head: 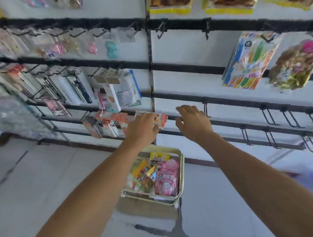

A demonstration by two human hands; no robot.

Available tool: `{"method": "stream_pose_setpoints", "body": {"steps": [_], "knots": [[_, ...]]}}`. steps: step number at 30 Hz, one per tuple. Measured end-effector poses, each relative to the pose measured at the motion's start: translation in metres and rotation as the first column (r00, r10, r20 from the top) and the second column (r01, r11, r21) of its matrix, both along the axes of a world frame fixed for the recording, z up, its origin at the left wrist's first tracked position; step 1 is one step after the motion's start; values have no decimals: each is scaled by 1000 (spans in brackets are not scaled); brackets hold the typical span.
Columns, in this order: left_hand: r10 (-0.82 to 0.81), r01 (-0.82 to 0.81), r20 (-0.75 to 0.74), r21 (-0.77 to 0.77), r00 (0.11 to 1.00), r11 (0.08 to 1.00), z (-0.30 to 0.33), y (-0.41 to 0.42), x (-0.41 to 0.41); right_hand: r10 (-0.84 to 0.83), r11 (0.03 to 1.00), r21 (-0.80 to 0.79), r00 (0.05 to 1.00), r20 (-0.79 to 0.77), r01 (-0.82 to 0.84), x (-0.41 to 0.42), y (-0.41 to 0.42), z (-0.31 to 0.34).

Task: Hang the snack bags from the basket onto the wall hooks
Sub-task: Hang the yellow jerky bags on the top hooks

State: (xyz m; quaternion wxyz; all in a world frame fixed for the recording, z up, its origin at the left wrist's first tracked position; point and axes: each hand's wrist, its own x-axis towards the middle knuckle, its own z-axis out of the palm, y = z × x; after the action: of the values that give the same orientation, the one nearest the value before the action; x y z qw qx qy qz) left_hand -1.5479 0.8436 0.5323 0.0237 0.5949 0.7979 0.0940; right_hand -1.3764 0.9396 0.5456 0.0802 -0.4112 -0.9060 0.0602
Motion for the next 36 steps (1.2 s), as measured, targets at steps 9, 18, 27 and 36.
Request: {"method": "stream_pose_setpoints", "body": {"steps": [9, 18, 27, 36], "knots": [[147, -62, 354, -240, 924, 969, -158, 10, -57, -22, 936, -347, 990, 136, 68, -59, 5, -154], [264, -57, 572, -353, 777, 934, -307, 47, -110, -247, 762, -547, 936, 251, 348, -115, 34, -290], [330, -22, 548, -493, 768, 870, -418, 94, -116, -223, 593, -626, 850, 477, 506, -133, 77, -389], [483, -125, 633, -523, 605, 843, -464, 113, -116, -159, 575, -623, 819, 551, 530, -133, 100, -432]]}}
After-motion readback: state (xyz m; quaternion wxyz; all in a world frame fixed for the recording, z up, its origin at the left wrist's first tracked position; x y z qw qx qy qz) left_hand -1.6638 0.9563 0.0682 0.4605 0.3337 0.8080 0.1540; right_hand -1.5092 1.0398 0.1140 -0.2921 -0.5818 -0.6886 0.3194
